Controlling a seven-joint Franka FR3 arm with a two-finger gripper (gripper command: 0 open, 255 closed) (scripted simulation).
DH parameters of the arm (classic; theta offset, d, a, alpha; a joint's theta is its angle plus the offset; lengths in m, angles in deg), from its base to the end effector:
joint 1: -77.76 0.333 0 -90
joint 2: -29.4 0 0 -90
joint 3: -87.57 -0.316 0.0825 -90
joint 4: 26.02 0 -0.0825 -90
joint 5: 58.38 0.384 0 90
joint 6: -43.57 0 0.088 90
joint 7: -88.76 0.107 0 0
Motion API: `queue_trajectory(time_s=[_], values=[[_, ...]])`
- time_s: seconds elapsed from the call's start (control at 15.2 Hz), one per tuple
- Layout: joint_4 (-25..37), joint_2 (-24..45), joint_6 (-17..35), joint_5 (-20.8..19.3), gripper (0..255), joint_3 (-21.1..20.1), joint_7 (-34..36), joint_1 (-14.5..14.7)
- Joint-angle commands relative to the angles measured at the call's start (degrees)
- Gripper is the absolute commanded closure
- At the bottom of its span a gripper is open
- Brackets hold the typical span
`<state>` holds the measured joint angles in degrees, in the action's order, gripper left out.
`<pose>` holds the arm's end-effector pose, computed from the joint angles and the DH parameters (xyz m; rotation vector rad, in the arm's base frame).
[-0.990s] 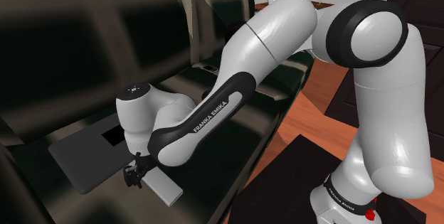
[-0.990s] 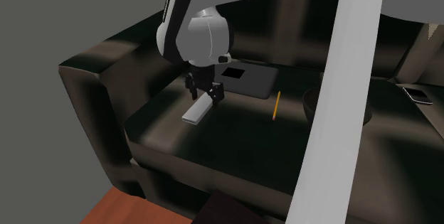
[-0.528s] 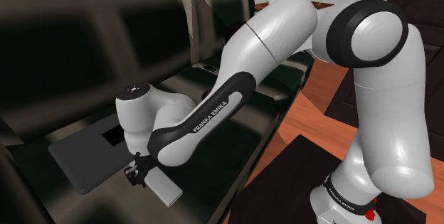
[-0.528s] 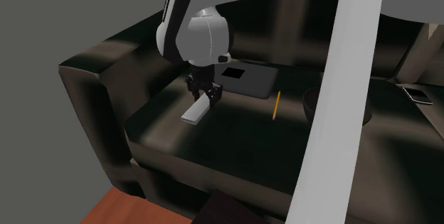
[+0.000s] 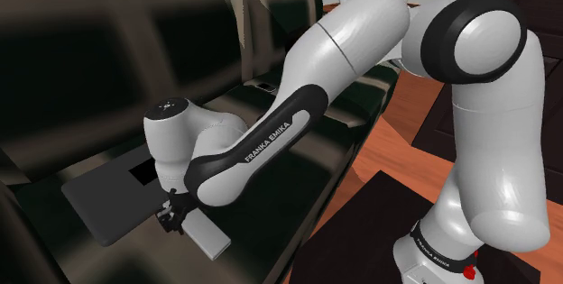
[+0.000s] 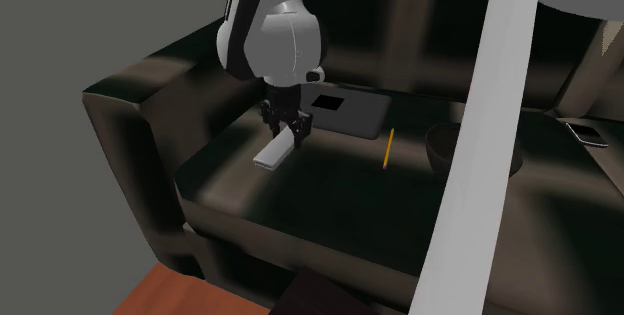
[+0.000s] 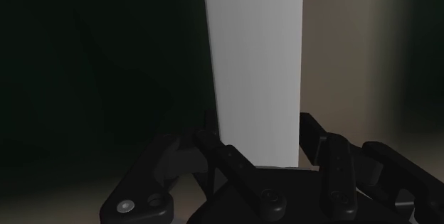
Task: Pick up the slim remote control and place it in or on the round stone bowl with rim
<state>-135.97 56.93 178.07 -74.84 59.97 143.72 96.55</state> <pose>0.4460 0.4397 0.2673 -3.1214 -0.0055 -0.0053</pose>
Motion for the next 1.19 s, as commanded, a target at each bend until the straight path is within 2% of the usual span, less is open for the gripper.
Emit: queue_trajectory(time_s=[0.0, 1.12], values=[[0.00, -1.17, -1.07, 0.73, 255, -0.46, -0.56, -0.48], [3.66, -8.66, -11.33, 5.85, 255, -3.20, -3.74, -2.49]])
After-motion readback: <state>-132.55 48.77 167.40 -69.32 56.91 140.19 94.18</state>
